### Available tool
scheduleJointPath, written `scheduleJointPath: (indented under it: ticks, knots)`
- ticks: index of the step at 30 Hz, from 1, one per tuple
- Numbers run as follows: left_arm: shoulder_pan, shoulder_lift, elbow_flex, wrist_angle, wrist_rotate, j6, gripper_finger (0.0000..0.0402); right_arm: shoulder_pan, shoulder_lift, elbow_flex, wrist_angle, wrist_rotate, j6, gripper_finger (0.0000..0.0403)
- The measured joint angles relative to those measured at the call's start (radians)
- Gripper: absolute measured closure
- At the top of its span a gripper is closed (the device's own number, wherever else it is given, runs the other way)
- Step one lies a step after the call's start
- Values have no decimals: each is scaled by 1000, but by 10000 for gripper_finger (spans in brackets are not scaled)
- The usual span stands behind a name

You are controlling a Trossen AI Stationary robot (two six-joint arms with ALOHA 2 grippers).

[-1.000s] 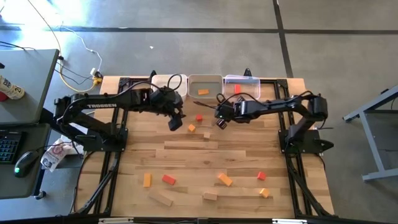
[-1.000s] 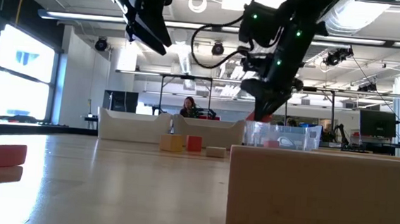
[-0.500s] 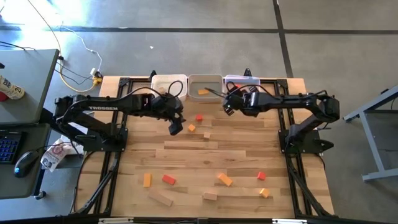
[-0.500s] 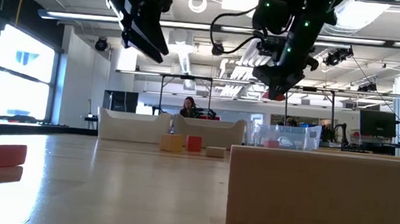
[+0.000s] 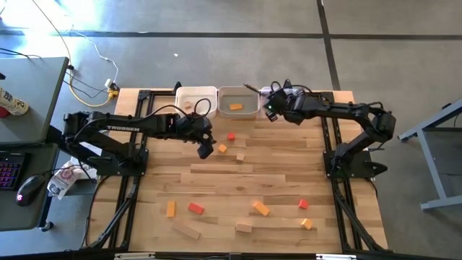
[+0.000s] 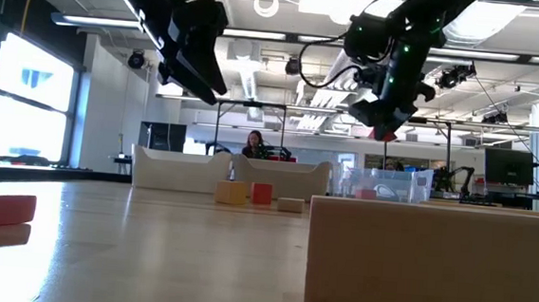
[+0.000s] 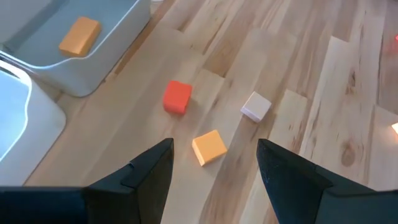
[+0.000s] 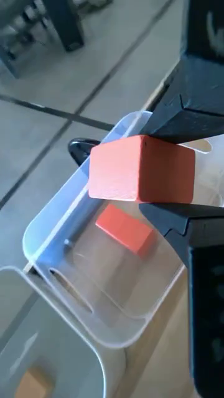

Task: Sort & place blocks by color
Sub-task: Put the orange block into the transparent bin, then put the yellow block into the gray bin

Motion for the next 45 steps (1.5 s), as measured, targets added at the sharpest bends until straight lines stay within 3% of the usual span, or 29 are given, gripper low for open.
scheduleJointPath:
  ticks: [15,24,35,45]
  knots:
    - [-47,112,-3,-36,-34,-10,186,-235,28,0,-1,-363,-8,302]
    - [-147,114,-3,-187,-1,-33,186,-280,110,0,-1,-397,-51,302]
    - [-280,115,-3,-408,-4,-285,186,-286,154,0,13,-370,-72,255]
    - [-403,115,-3,-524,-6,-547,186,-284,154,0,16,-348,-95,248]
